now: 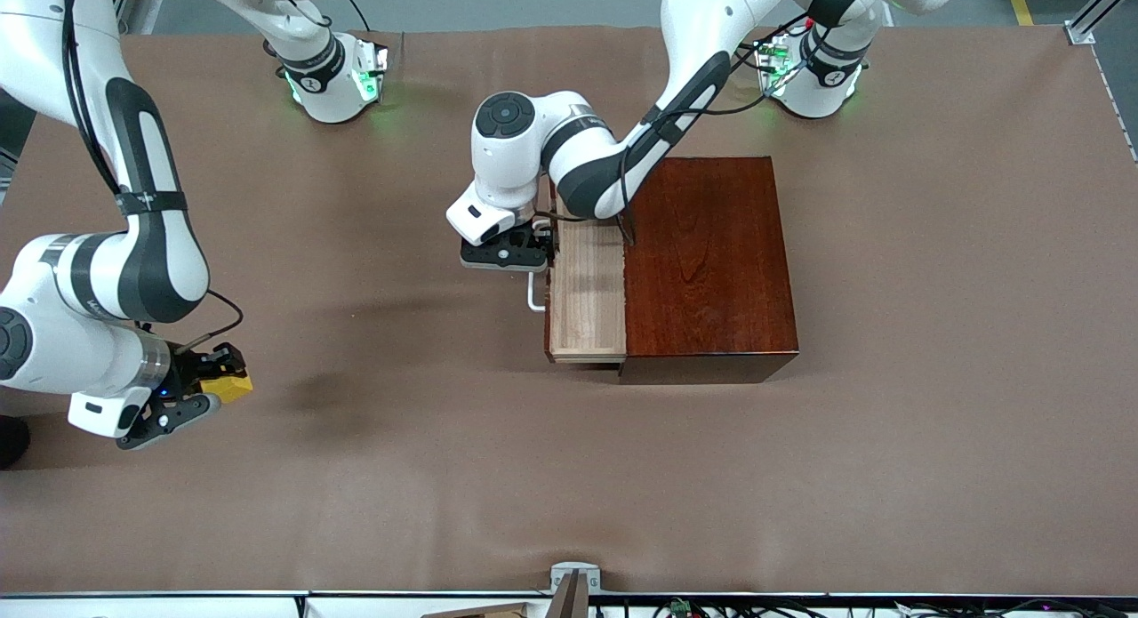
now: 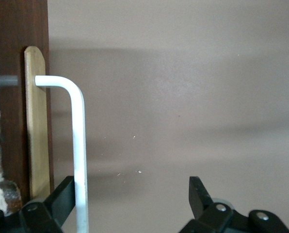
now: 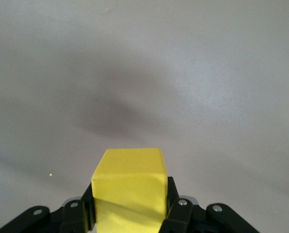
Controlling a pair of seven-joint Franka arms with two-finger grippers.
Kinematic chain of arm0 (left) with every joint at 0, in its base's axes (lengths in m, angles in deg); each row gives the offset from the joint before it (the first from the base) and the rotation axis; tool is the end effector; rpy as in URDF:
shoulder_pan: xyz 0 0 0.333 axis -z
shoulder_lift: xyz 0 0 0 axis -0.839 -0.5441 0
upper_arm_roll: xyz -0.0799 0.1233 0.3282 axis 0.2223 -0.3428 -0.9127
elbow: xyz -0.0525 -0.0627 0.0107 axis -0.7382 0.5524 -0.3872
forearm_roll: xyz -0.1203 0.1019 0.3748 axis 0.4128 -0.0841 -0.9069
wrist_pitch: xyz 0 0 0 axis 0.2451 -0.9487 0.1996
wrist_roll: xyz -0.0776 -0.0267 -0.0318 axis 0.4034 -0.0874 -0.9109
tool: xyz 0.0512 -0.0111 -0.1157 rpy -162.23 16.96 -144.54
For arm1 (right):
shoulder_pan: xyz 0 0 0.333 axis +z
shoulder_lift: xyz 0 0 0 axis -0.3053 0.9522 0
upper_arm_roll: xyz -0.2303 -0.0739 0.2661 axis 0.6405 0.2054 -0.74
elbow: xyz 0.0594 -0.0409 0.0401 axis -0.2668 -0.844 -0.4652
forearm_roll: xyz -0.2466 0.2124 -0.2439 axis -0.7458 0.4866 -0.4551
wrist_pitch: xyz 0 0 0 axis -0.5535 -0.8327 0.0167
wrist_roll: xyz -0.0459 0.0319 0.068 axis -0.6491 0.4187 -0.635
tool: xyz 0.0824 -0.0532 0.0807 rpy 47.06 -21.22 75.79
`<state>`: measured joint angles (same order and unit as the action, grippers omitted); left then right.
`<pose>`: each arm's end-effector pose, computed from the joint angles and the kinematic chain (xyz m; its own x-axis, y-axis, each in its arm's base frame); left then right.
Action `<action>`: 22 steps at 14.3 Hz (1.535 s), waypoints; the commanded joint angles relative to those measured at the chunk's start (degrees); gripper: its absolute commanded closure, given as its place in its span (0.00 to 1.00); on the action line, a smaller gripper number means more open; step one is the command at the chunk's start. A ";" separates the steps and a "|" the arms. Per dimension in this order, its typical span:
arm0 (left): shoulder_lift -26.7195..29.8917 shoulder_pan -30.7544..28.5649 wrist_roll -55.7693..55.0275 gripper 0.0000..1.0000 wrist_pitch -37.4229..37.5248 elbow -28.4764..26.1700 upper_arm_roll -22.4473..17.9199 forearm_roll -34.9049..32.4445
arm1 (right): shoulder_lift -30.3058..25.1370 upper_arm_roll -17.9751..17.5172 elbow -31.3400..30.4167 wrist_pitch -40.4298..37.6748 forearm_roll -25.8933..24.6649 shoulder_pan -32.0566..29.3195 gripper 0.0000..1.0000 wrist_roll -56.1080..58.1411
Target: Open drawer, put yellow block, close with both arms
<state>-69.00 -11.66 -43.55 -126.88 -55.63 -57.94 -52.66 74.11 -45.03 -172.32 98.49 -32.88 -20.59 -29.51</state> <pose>0.4690 -0.6571 0.3070 0.9910 -0.0313 0.1303 -0.0468 -0.9919 0.1180 0.7278 -0.0229 0.3561 0.8644 0.4964 -0.0806 0.4932 -0.8681 -0.0571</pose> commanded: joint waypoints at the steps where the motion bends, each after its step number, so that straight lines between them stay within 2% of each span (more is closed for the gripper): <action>1: -1.88 1.73 -0.99 0.00 -3.73 2.22 0.86 1.73 | -0.02 -0.66 1.26 -1.33 -0.04 -0.53 1.00 5.76; 8: -1.70 1.12 -1.69 0.00 -5.75 3.28 0.25 8.76 | -0.20 -0.83 2.13 -1.42 0.05 0.17 1.00 21.66; 13: -1.18 0.77 -3.36 0.00 -8.65 3.19 0.16 10.88 | -0.28 -4.78 2.49 -1.25 1.79 0.00 1.00 38.52; 19: 1.37 -1.78 -3.63 0.00 -2.77 3.10 0.07 10.61 | -0.37 -6.28 4.25 -1.42 3.56 1.67 1.00 53.31; 22: 6.80 -4.40 -8.62 0.00 3.36 3.10 -0.02 10.88 | -1.60 -9.18 4.25 -1.95 3.30 1.84 1.00 56.23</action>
<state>-67.54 -14.09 -49.05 -128.39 -51.64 -58.24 -42.74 74.06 -52.91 -168.33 98.14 -30.21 -18.91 24.29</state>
